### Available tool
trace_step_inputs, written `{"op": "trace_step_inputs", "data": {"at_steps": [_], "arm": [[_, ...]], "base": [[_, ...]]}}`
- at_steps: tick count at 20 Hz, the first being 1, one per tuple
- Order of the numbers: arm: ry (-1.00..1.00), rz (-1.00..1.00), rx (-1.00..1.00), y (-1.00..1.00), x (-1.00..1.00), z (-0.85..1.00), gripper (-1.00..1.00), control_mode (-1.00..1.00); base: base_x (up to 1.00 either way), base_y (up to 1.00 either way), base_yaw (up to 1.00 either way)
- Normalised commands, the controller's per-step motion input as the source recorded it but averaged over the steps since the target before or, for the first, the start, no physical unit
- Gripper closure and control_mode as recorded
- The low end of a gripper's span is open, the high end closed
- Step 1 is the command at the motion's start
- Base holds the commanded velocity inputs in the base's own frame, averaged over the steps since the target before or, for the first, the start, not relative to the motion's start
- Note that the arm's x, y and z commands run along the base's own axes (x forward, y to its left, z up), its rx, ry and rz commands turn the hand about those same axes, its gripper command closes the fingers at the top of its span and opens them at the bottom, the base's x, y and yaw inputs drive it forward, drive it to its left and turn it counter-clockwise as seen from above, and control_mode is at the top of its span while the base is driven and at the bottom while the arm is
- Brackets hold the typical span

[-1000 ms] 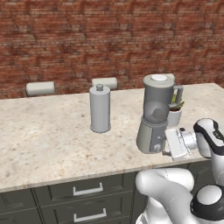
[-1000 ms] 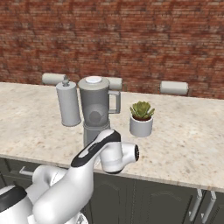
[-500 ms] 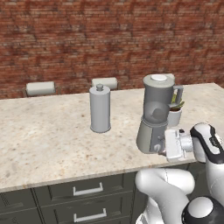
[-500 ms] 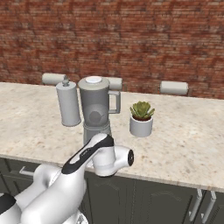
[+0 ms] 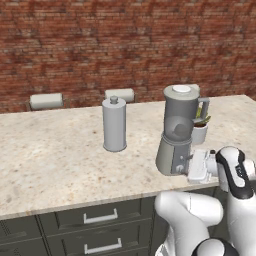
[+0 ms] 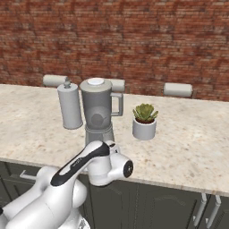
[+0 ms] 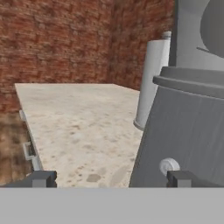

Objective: Open the blender lid, put the apple in the blender, close the lid, and start the blender.

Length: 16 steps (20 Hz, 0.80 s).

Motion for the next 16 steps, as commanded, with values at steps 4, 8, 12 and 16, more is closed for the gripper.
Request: {"op": "trace_step_inputs", "data": {"at_steps": [4,8,12,16], "arm": [[0.00,-0.15,0.00,0.09,0.24,0.00,-1.00,-1.00],[0.00,-0.05,0.00,0.23,0.12,-0.09,-1.00,-1.00],[0.00,0.00,0.00,0.16,-0.10,-0.24,-1.00,-1.00],[0.00,0.00,0.01,0.05,-0.27,-0.18,-1.00,-1.00]], "base": [[0.00,0.00,0.00],[0.00,0.00,0.00],[0.00,0.00,0.00],[0.00,0.00,0.00]]}}
